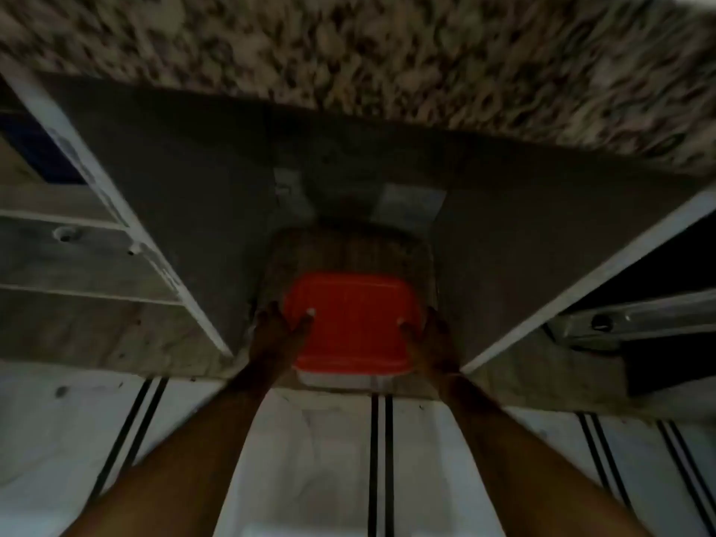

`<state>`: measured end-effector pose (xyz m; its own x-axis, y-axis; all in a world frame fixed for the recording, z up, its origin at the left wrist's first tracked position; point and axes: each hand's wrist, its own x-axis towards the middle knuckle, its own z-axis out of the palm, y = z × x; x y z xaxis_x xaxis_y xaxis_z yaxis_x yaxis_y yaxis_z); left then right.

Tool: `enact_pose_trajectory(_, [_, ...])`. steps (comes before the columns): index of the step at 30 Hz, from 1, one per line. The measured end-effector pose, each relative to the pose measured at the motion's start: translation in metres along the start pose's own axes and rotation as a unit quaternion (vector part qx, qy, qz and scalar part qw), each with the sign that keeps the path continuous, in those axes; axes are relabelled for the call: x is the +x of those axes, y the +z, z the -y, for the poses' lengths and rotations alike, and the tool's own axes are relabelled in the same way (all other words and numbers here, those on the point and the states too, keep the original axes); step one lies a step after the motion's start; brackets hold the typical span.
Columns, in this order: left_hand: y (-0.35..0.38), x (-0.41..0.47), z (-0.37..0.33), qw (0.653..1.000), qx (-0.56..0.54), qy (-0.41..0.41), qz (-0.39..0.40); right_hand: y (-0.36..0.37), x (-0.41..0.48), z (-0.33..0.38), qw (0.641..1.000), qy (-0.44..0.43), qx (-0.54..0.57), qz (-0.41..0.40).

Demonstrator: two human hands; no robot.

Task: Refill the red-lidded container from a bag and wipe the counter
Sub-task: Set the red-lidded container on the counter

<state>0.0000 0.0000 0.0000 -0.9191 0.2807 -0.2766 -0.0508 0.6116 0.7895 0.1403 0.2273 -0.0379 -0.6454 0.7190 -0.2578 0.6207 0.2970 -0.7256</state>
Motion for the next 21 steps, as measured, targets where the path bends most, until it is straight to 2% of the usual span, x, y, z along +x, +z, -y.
enact_pose_trajectory(3, [0.021,0.028,0.018,0.996,-0.061,-0.061,-0.017,0.022,0.025,-0.020,0.997,0.060,0.044,0.009])
enact_pose_trajectory(6, [0.037,0.046,0.033,0.989,-0.102,-0.105,0.011,0.031,0.030,-0.021,0.992,0.090,0.088,0.025])
enact_pose_trajectory(10, [0.040,0.053,0.049,0.985,-0.149,-0.091,0.020,0.038,0.038,-0.031,0.990,0.086,0.112,-0.007])
enact_pose_trajectory(13, [0.031,0.033,0.037,0.987,-0.141,-0.071,-0.026,0.038,0.038,-0.044,0.987,0.101,0.112,-0.054])
enact_pose_trajectory(17, [-0.005,-0.021,0.008,0.990,-0.118,-0.058,-0.049,-0.012,-0.051,0.018,0.985,0.111,0.120,-0.061])
enact_pose_trajectory(21, [-0.086,-0.127,-0.077,0.992,-0.050,-0.103,-0.053,-0.087,-0.159,0.098,0.981,0.125,0.137,-0.055])
